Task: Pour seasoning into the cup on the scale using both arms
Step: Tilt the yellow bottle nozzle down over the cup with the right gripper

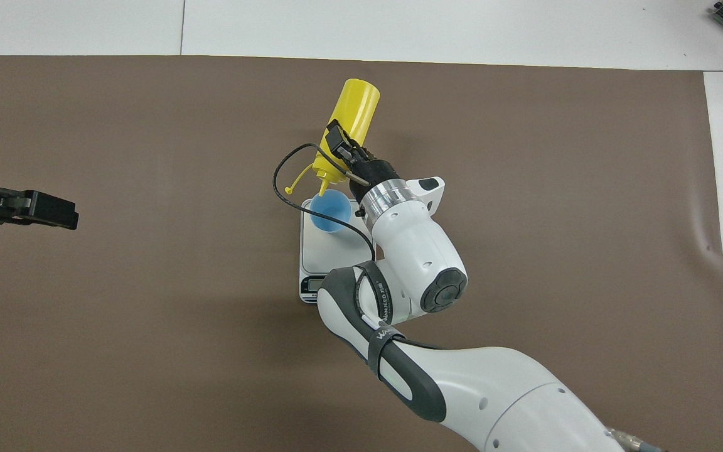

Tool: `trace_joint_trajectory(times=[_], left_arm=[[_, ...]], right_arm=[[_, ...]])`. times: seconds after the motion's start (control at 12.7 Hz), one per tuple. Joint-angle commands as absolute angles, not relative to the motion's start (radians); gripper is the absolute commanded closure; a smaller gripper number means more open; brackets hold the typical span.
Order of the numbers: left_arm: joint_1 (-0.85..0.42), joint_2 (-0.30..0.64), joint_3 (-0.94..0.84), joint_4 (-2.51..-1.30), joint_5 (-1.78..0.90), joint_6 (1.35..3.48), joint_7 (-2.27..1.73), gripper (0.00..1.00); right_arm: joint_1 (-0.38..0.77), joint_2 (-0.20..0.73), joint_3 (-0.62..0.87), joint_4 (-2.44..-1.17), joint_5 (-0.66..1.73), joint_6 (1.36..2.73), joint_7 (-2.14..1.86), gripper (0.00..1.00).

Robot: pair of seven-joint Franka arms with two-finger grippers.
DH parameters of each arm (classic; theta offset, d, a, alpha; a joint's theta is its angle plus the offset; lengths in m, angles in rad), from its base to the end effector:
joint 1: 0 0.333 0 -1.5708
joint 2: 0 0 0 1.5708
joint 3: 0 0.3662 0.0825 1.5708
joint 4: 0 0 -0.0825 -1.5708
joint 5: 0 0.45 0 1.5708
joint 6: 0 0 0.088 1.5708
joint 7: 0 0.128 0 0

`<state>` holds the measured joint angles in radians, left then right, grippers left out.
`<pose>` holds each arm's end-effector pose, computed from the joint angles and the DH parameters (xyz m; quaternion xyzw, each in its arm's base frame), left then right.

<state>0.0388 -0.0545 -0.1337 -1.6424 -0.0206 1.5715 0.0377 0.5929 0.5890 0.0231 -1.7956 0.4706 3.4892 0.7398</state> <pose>0.5967 -0.0616 0.6482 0.9978 -0.0660 -0.0086 0.0064 0.6753 0.4041 0.3322 -0.8111 0.2839 -0.3639 0.3594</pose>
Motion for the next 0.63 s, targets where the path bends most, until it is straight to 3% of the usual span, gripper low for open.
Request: trace_joint_trajectory(times=[0.0, 0.55], left_arm=[[0.052, -0.080, -0.140, -1.663, -0.026, 1.568, 0.048, 0.00], [0.052, -0.080, -0.140, -1.663, -0.026, 1.568, 0.048, 0.00]], right_arm=[[0.600, 0.572, 0.011, -1.806, 0.480, 3.508, 0.707, 1.00], [0.578, 0.532, 0.017, -1.738, 0.635, 3.432, 0.719, 1.00]])
